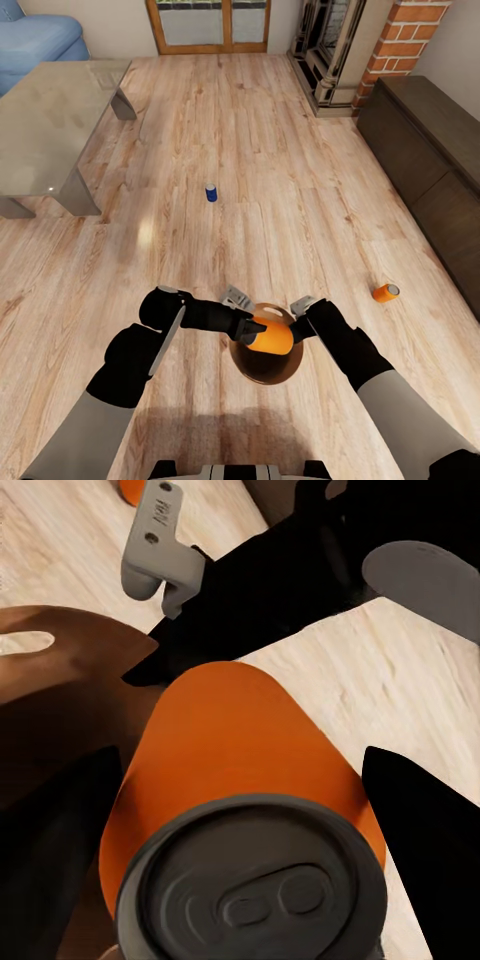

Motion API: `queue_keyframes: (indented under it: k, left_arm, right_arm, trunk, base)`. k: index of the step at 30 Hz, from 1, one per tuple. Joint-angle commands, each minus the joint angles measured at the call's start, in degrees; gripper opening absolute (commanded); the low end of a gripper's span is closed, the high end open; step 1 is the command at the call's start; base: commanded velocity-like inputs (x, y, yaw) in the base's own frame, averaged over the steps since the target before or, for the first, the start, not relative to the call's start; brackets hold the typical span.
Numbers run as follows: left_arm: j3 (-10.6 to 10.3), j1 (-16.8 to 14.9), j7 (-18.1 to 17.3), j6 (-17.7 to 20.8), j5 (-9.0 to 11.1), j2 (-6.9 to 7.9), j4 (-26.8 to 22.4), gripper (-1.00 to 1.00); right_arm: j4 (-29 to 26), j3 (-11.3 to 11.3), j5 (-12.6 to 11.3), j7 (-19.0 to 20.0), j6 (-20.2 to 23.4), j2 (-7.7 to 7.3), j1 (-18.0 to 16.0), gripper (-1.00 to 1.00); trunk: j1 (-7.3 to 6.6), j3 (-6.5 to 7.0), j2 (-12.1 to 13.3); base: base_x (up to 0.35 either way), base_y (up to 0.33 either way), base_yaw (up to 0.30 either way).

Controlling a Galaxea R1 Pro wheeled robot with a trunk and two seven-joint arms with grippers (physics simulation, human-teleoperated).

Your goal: Put the three can of soda from the living room inside the tash can in the kitchen.

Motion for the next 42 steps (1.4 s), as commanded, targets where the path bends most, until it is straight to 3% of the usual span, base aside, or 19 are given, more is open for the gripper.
queue_keyframes:
  k: [1,7,14,22,24,32,42]
  left_arm:
    - [-0.4,0.0,0.8,0.0,0.0,0.01,0.2,-1.0]
    - [-4.0,0.0,5.3,0.0,0.0,-0.18,0.9,-1.0]
    - [-6.2,-0.1,10.4,0.0,0.0,-0.46,4.1,-1.0]
    - [-7.4,-0.1,17.5,0.0,0.0,-0.69,6.8,-1.0]
    - [-8.2,-0.1,20.1,0.0,0.0,-1.5,7.6,-1.0]
    - [-10.2,-1.9,23.7,0.0,0.0,-2.7,11.9,-1.0]
    - [-10.6,-2.1,28.4,0.0,0.1,-2.74,18.7,-1.0]
  right_arm:
    - [0.0,0.0,-1.5,0.3,0.2,0.16,0.0,-1.0]
    - [0.0,0.0,-1.4,0.3,0.2,0.28,0.0,-1.0]
    - [0.0,0.0,-1.4,0.3,0.2,0.3,0.0,-1.0]
    - [0.0,0.1,-1.4,0.3,0.2,0.36,0.0,-1.0]
    - [0.0,0.1,-1.4,0.3,0.2,0.59,0.0,-1.0]
    - [-0.3,0.9,-1.3,0.3,0.2,2.52,0.0,-1.0]
    - [-1.3,2.5,-1.3,0.2,0.2,3.77,0.0,-1.0]
  trunk:
    - [0.0,0.0,0.0]
    - [0.0,0.0,0.0]
    - [0.0,0.0,0.0]
    - [0.0,0.0,0.0]
    - [0.0,0.0,0.0]
    - [0.0,0.0,0.0]
    - [0.0,0.0,0.0]
  base:
    - [0.0,0.0,0.0]
    - [0.0,0.0,0.0]
    - [0.0,0.0,0.0]
    - [0.0,0.0,0.0]
    - [0.0,0.0,0.0]
    - [0.0,0.0,0.0]
    - [0.0,0.0,0.0]
